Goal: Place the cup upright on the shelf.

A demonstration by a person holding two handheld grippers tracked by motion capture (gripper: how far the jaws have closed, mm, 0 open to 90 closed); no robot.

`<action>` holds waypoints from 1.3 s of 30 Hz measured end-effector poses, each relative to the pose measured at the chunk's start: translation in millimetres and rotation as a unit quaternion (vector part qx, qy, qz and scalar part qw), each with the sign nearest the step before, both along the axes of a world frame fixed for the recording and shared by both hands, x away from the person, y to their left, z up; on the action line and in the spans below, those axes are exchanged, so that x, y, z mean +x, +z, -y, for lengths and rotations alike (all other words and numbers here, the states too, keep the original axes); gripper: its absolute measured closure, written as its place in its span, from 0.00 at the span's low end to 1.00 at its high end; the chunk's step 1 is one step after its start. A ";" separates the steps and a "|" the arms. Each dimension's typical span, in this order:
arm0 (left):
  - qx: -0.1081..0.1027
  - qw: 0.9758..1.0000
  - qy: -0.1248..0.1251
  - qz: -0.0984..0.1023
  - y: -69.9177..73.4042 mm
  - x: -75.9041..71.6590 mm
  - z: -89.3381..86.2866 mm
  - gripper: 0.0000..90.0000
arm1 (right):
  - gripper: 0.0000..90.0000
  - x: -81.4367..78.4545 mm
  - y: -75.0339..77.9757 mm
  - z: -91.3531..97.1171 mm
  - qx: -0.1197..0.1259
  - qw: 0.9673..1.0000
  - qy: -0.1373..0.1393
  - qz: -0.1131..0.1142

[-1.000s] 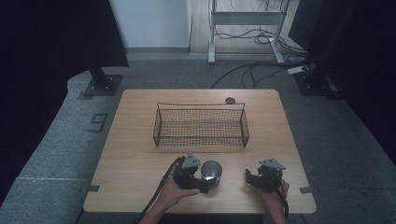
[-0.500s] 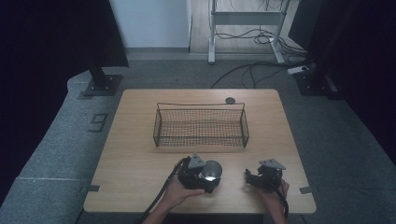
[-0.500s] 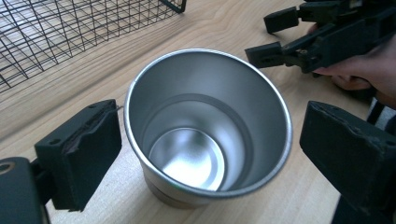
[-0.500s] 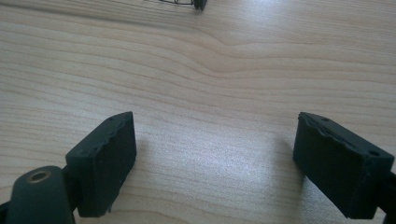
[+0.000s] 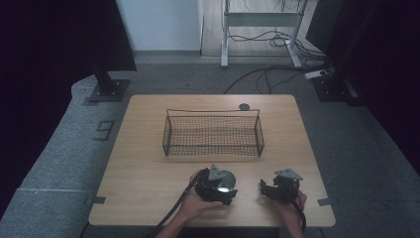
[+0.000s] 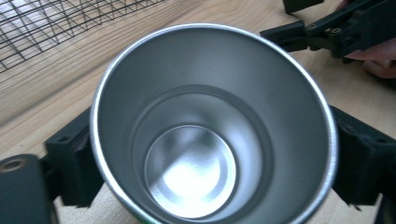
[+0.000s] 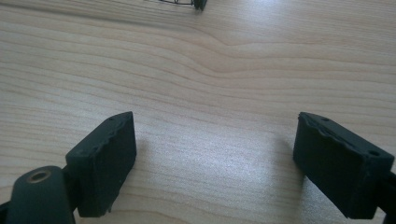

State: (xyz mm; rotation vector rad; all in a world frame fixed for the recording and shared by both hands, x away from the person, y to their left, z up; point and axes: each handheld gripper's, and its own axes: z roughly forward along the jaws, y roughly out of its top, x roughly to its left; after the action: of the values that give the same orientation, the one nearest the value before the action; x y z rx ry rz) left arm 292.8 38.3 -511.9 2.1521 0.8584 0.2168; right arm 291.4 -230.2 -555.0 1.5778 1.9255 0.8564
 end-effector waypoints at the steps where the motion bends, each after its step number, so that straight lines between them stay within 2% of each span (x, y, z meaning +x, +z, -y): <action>1: -0.001 1.000 0.001 0.001 -0.6 0.1 -0.4 0.13 | 0.15 0.0 0.0 0.0 0.000 1.000 0.000 0.000; 4: -0.001 1.000 0.003 0.015 -0.6 -1.3 -1.3 0.15 | 0.15 0.0 0.0 0.0 0.000 1.000 0.000 0.000; 10: -0.003 1.000 0.019 0.018 2.3 -0.1 -4.7 0.18 | 0.15 0.0 0.0 0.0 0.000 1.000 0.000 0.000; 15: 0.000 1.000 0.019 0.024 3.2 -0.9 -6.6 0.19 | 0.15 0.0 0.0 0.0 0.000 1.000 0.000 0.000; 21: -0.008 0.999 0.017 0.032 11.5 -3.4 -13.7 0.19 | 0.15 0.0 0.0 0.0 0.000 1.000 0.000 0.000; 27: -0.020 0.999 0.022 0.036 19.8 -2.8 -21.8 0.19 | 0.15 0.0 0.0 0.0 0.000 1.000 0.000 0.000; 39: -0.026 0.998 0.038 0.038 27.7 2.7 -30.3 0.19 | 0.15 0.0 0.0 0.0 0.000 1.000 0.000 0.000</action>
State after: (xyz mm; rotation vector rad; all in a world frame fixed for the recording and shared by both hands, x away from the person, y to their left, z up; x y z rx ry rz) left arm 295.4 68.6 -484.2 2.0531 0.8929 0.3086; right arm 291.4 -230.2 -555.0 1.5779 1.9256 0.8565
